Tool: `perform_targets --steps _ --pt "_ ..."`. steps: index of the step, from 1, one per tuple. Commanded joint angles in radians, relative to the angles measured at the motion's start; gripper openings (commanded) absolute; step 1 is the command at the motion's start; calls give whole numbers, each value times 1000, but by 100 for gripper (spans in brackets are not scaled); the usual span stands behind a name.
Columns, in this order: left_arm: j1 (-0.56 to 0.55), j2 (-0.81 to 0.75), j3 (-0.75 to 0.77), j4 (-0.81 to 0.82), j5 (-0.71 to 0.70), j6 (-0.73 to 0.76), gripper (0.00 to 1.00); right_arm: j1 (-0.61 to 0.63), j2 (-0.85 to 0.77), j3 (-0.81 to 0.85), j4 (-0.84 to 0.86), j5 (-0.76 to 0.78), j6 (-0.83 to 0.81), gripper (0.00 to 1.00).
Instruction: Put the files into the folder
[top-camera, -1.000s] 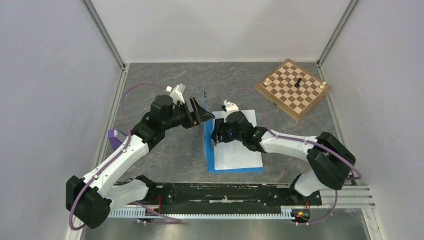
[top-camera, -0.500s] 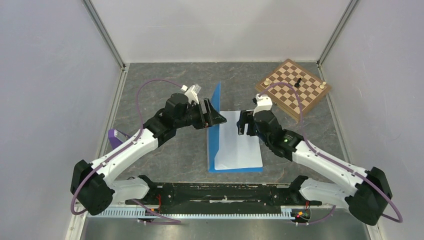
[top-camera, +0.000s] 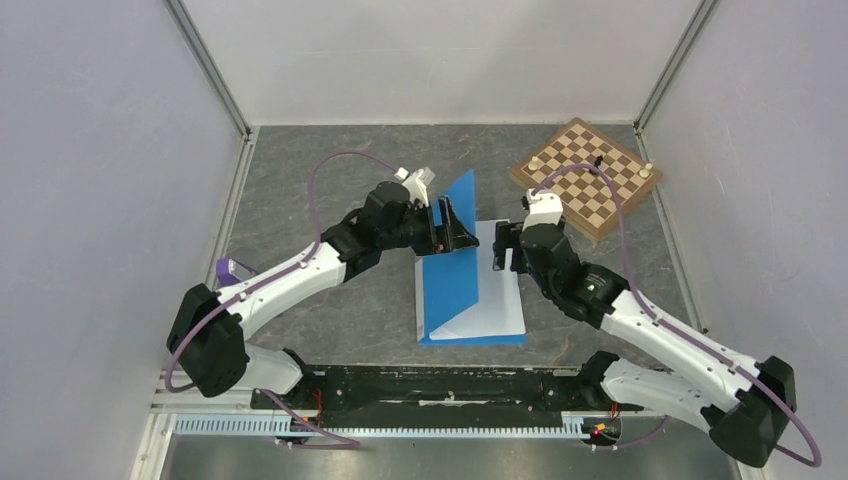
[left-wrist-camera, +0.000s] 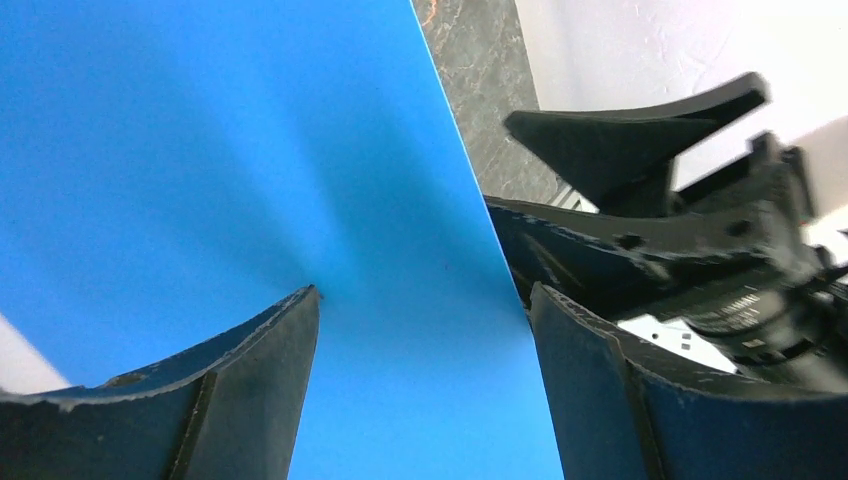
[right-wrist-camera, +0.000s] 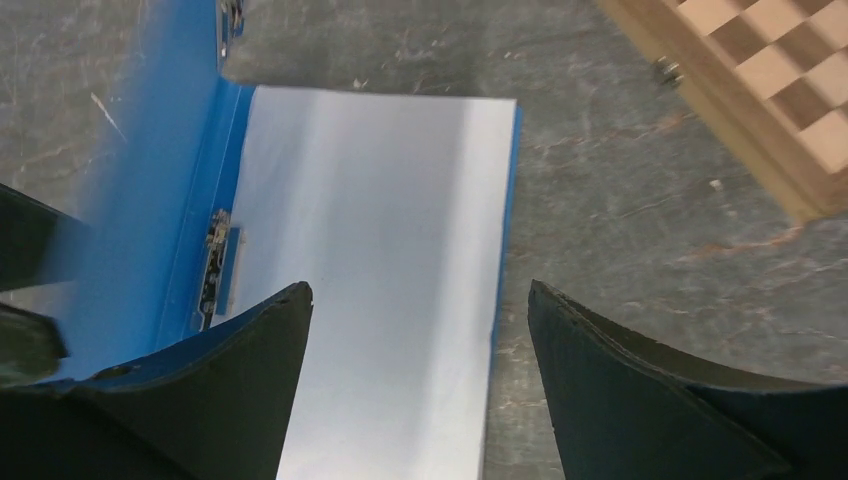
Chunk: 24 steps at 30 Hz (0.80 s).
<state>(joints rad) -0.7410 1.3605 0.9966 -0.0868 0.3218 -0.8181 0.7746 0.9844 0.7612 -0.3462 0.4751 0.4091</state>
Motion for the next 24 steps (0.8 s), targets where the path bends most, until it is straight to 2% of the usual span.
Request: perform_targets --steps 1,6,13,18,24 --pt "-31 46 70 25 -47 23 84 -1 -88 96 -58 148 -40 83" --pt "-57 131 105 44 -45 15 84 -1 -128 130 -105 195 -55 84" --pt "-84 224 140 45 -92 6 84 -1 -114 106 -105 177 -49 85" --pt "-84 176 107 -16 -194 51 84 -1 -93 63 -60 145 -47 87" --pt "-83 48 60 -124 -309 105 84 -1 -53 39 0 112 -42 91"
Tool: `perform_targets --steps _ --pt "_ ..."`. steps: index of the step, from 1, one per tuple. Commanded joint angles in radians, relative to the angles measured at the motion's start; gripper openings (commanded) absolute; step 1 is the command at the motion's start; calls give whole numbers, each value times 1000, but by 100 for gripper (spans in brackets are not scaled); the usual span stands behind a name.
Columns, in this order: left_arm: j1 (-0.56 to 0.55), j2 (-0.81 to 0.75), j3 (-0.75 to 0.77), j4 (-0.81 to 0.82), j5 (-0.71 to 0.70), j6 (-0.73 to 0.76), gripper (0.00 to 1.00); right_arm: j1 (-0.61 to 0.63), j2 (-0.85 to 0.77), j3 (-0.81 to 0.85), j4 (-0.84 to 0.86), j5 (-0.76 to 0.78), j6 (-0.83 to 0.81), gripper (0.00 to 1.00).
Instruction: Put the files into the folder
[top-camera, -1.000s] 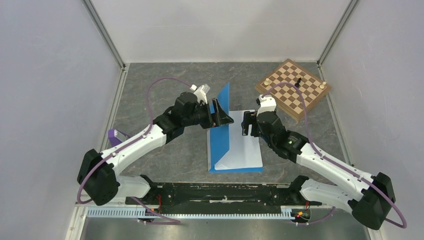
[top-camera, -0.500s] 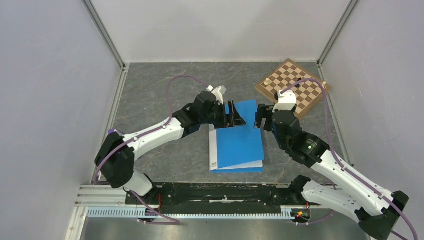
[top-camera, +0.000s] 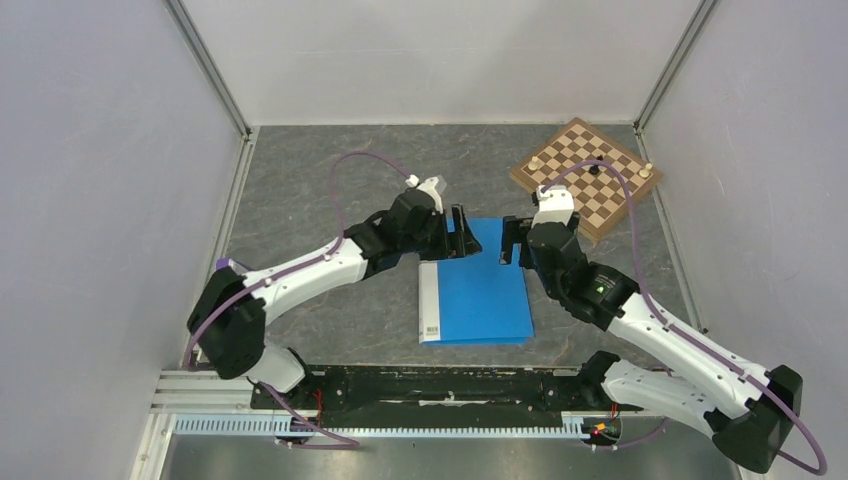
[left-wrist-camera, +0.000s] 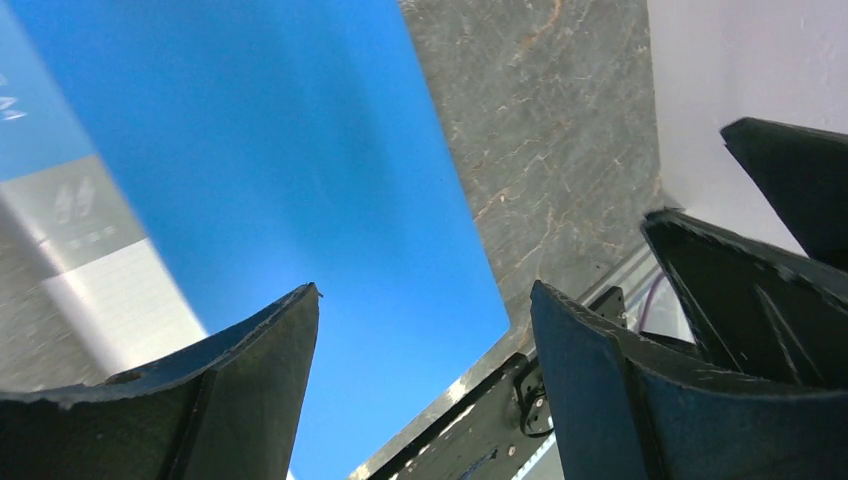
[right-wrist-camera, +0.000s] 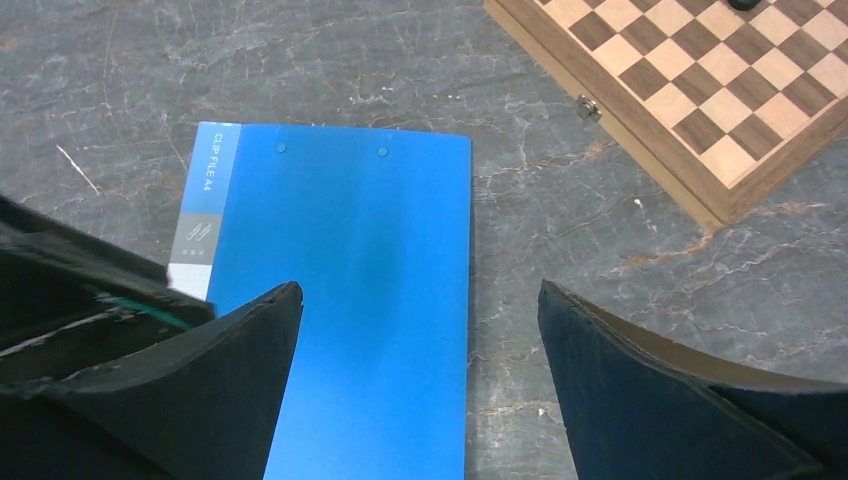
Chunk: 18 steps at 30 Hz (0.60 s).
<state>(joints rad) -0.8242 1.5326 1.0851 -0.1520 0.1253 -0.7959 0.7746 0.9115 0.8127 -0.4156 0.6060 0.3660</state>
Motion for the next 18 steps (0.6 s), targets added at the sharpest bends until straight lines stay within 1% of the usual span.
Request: perform_targets --steps 1,5,8,11,18 --pt "0 -148 -42 -68 -134 92 84 -1 27 -16 76 -25 4 92" --pt "9 -241 -45 -145 -209 131 84 -1 40 -38 117 -57 22 93" --pt "9 -265 9 -263 -241 178 84 -1 48 -48 136 -71 34 93" --pt "10 -280 48 -372 -309 198 84 -1 59 -52 137 -75 38 94" --pt "10 -383 -14 -367 -378 213 84 -2 67 -63 140 -75 47 95"
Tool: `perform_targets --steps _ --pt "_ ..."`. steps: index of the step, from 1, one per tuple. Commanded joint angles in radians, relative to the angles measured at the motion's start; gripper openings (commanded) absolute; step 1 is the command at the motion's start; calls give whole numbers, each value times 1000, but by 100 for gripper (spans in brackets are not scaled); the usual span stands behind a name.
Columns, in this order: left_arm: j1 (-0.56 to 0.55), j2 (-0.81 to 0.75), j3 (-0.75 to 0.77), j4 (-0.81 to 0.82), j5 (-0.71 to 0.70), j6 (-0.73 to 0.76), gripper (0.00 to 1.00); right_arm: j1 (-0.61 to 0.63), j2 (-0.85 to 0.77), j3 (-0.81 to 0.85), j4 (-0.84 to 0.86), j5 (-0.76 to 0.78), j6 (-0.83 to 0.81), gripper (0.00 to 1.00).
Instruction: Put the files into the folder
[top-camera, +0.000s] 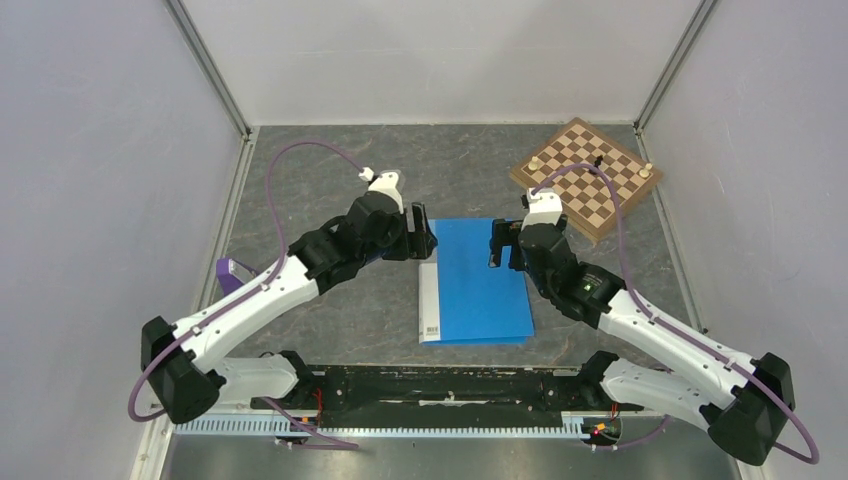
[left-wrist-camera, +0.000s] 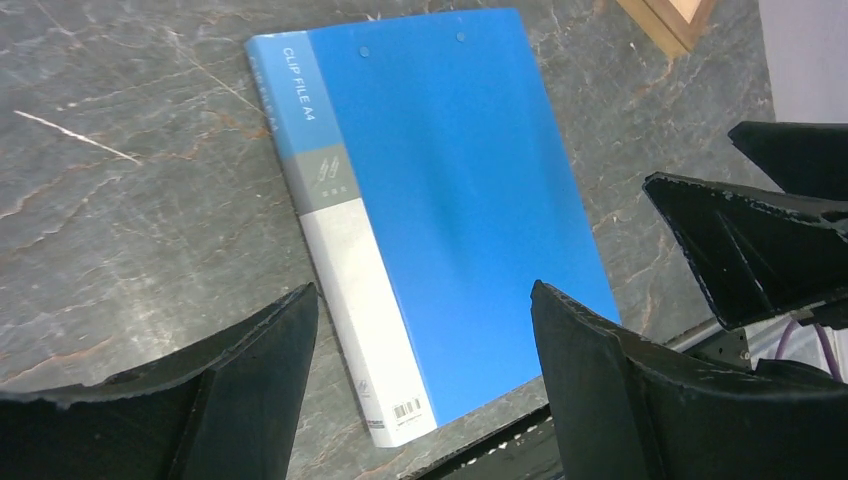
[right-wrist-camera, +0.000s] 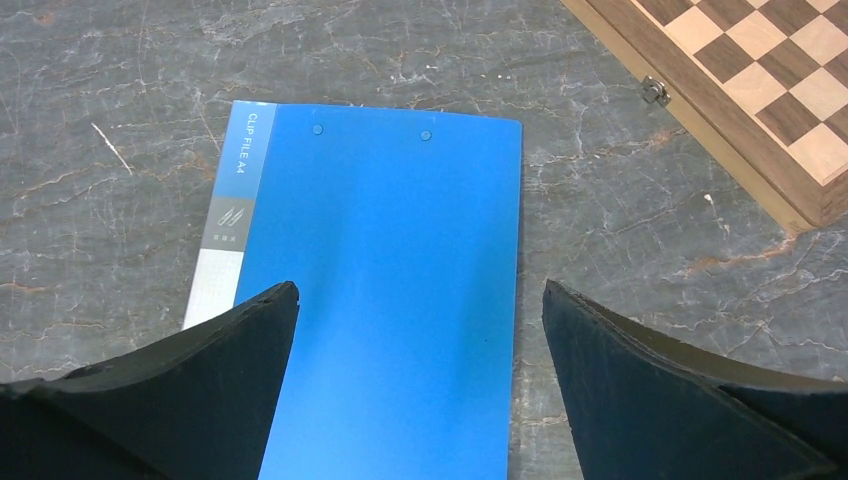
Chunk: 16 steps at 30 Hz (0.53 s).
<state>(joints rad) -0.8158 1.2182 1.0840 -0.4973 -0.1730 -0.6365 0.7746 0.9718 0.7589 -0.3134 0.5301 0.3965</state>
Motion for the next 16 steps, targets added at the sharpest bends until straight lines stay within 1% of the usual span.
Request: perform_targets --steps 1,5,6,8,16 --pt "2 -73 -15 -26 -89 53 84 -2 10 -9 37 -1 16 96" --pt "2 -72 -7 -55 -118 38 84 -1 13 -9 37 -7 17 96" --pt "-13 -71 -6 -58 -118 35 84 -1 12 -9 37 -8 16 96" --pt "2 -71 -7 -54 -116 33 84 -1 6 -9 39 -7 11 99" --pt "3 -62 -7 -55 -122 25 84 -1 -4 -10 34 -2 0 99"
